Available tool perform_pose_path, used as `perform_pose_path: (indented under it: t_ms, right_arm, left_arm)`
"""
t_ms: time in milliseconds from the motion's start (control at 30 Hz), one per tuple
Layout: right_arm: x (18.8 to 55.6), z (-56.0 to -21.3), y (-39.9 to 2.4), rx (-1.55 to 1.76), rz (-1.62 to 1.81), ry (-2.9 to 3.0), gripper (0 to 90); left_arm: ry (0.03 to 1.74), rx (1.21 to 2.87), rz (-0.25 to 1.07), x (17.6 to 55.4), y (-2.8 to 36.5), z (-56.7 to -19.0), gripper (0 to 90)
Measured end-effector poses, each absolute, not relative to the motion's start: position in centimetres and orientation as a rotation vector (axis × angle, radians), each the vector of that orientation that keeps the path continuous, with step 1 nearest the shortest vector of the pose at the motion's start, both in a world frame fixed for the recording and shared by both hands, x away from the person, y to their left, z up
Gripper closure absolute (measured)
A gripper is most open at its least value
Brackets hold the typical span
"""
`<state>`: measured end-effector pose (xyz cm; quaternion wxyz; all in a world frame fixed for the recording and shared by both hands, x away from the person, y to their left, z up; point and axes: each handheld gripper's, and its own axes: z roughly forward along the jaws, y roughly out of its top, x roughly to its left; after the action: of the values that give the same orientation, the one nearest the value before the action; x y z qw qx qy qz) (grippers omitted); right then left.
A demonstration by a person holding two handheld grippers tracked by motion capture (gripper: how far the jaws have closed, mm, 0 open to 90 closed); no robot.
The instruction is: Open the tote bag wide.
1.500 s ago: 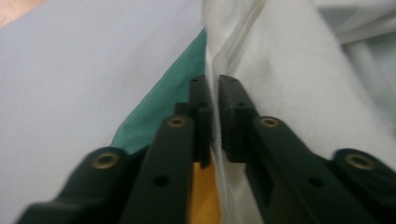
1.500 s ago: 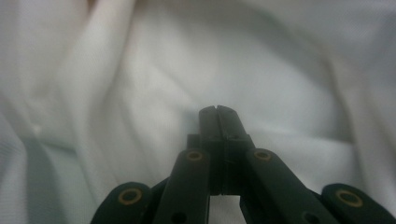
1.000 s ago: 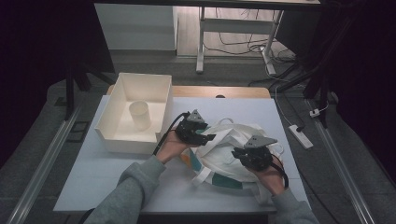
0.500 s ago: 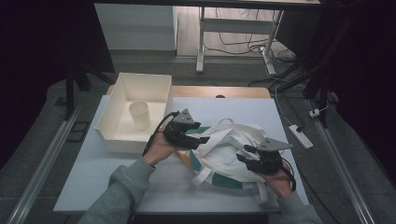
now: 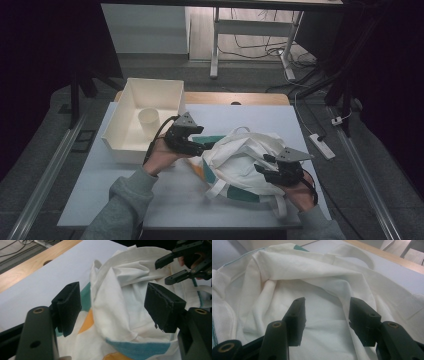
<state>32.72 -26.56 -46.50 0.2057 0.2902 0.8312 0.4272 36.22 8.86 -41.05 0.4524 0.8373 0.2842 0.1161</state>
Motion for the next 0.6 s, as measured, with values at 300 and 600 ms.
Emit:
perform_pose_path:
  t_ms: [300, 600]
  right_arm:
    - [32.6, -46.9, -26.2, 0.785, 1.148, 2.334, 46.5]
    - [32.5, -47.0, -26.1, 0.784, 1.150, 2.349, 46.5]
  left_arm:
    - [0.766, 2.049, 0.320, 36.3, 11.6, -40.7, 28.3]
    - [0.838, 2.008, 0.325, 37.2, 14.1, -40.7, 28.1]
